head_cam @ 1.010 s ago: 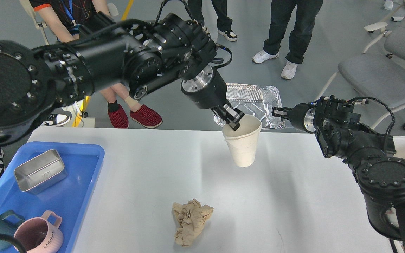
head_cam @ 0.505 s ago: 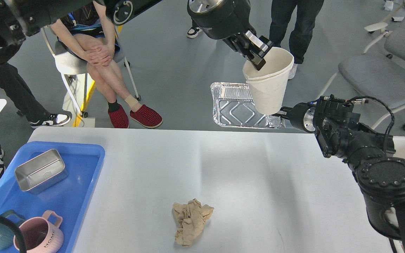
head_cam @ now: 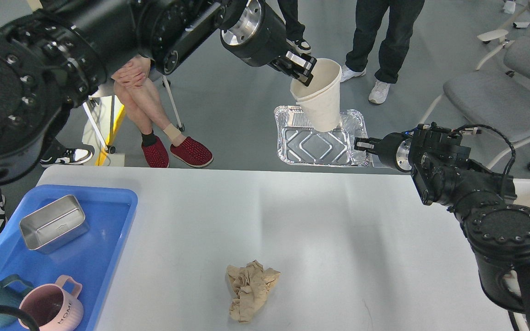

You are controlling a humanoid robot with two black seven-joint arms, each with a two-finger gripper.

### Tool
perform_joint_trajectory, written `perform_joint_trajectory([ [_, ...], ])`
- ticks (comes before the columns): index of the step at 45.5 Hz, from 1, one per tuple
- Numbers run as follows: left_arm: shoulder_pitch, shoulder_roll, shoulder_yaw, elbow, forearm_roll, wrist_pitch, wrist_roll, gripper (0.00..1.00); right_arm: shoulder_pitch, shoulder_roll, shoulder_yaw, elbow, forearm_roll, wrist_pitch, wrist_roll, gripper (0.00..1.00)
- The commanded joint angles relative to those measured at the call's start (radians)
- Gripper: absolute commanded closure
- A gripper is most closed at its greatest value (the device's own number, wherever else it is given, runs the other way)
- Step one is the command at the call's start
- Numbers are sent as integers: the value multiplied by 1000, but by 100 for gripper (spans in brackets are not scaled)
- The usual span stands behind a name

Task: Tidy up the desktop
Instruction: 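Lower the paper cup into the foil tray and release it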

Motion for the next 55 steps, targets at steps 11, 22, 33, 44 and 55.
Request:
perform_joint_trajectory([
  [11, 158, -74, 33, 116, -8, 150, 66, 98, 3, -2, 0, 0, 0, 0, 2, 100],
  [22, 241, -77, 19, 117, -17, 287, 161, 97, 4, -3, 0, 0, 0, 0, 2, 100],
  [33, 298, -79, 19, 117, -51, 353, 195, 96, 4, -3, 0, 0, 0, 0, 3, 100],
  [44, 315, -79, 18, 114, -65, 365, 200, 87, 4, -3, 1, 0, 2, 0, 3, 100],
  [55, 342, -77, 19, 106, -73, 367, 207, 85, 4, -3, 0, -1, 8, 0, 3, 100],
])
